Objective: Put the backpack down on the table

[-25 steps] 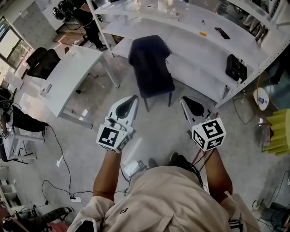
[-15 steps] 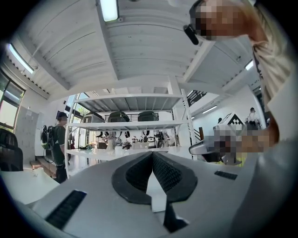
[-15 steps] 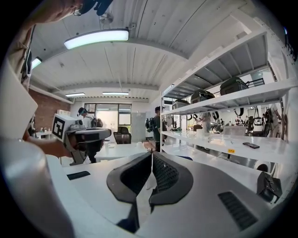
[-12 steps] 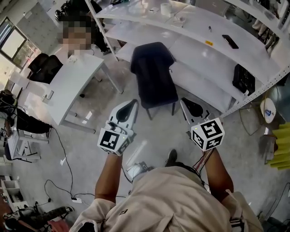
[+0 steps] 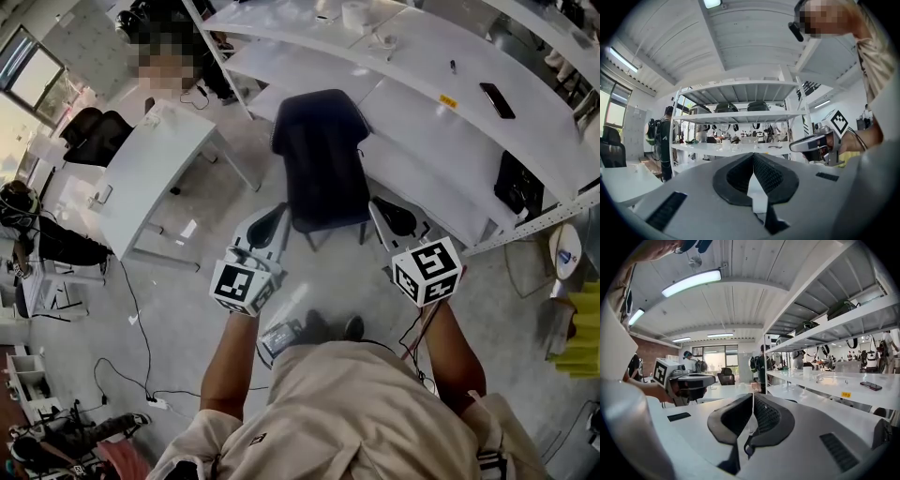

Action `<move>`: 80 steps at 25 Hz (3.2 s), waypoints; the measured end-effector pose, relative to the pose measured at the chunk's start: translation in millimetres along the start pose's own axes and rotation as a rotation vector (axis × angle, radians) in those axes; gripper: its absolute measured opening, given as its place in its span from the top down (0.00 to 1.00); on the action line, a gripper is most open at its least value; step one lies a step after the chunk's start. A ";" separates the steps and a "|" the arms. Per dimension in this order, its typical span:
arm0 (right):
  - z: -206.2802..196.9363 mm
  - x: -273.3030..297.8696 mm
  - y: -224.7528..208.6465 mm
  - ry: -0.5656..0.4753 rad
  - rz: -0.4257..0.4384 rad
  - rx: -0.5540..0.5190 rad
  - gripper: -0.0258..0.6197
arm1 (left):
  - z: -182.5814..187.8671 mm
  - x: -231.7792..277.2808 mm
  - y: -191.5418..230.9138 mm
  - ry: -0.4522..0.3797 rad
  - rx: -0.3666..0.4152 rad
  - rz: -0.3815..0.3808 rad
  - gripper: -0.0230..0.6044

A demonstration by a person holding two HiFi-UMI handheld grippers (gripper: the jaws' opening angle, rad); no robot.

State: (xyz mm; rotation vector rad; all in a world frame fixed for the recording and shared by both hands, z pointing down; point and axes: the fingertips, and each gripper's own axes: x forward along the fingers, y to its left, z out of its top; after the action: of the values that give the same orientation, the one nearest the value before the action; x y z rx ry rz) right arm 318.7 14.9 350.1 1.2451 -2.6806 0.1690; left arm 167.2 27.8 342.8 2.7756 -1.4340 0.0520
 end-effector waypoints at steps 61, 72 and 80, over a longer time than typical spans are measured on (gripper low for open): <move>-392.0 456.2 -231.9 0.526 0.015 0.169 0.55 | -493.1 320.8 264.4 0.579 -0.445 0.348 0.44; -391.3 461.0 -230.5 0.485 0.024 0.197 0.77 | -480.3 317.7 263.4 0.564 -0.403 0.296 0.82; -285.9 431.3 -201.9 0.315 0.142 0.290 0.81 | -351.1 302.8 256.2 0.312 -0.349 0.252 0.86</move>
State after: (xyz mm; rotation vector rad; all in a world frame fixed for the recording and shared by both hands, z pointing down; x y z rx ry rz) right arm 233.4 -385.3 725.8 0.9948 -2.5247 0.7316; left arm 125.6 -356.5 704.9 2.1900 -1.5266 0.2055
